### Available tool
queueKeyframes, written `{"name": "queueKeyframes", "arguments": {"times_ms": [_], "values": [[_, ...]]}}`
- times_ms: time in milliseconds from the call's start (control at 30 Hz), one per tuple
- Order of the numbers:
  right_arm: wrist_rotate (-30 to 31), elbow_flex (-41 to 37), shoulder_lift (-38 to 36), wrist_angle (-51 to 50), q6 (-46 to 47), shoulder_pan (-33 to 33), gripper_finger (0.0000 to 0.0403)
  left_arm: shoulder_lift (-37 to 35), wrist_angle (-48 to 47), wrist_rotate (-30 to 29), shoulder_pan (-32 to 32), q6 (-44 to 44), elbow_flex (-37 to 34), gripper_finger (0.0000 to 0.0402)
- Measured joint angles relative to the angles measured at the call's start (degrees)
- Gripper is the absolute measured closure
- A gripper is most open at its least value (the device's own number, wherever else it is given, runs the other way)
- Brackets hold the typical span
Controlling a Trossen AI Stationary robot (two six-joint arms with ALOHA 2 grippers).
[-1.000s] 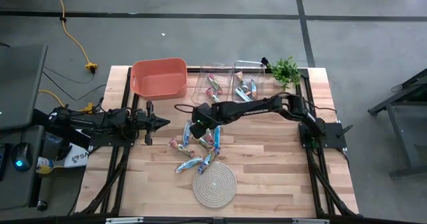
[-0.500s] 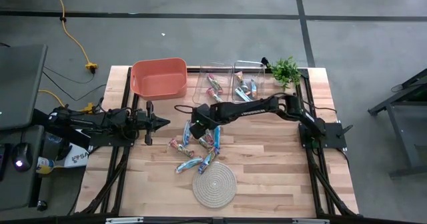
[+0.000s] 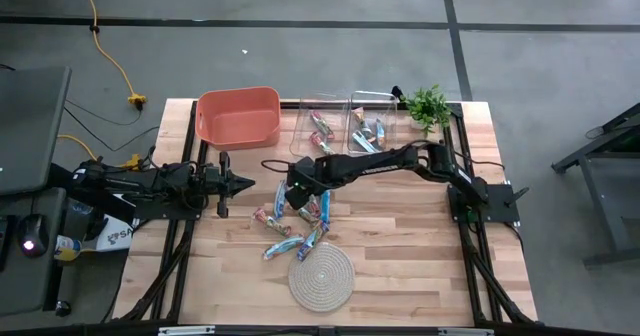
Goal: Pick and place Granola Bars by type
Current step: Put the red granola bar into the left transparent bin
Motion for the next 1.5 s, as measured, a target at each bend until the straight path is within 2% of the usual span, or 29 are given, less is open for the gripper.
{"name": "queueKeyframes", "arguments": {"times_ms": [500, 700, 933, 1133, 1333, 1500], "values": [[-0.1, 11.31, -0.09, -6.68, -3.91, 2.6, 0.0137, 0.0, 0.01, 0.0, 0.01, 0.0, 0.01, 0.0401], [-0.28, 13.76, -0.27, -9.68, 0.86, 6.46, 0.0137, 0.0, 0.0, 0.0, 0.02, 0.0, 0.01, 0.0401], [8.78, 11.29, -0.26, -11.36, 7.65, 9.77, 0.0137, 0.0, 0.02, -0.02, 0.02, 0.0, 0.0, 0.0401], [13.08, 5.53, -0.2, -10.28, 13.55, 9.39, 0.0137, 0.01, 0.02, -0.02, 0.0, -0.01, 0.0, 0.0401], [12.27, -0.64, -0.19, -2.5, 15.72, 9.12, 0.0137, 0.01, 0.0, -0.02, 0.01, 0.0, 0.01, 0.0401], [11.94, -3.69, -0.16, -0.31, 16.29, 8.79, 0.0137, 0.0, 0.02, 0.0, 0.02, 0.0, 0.0, 0.0401]]}}
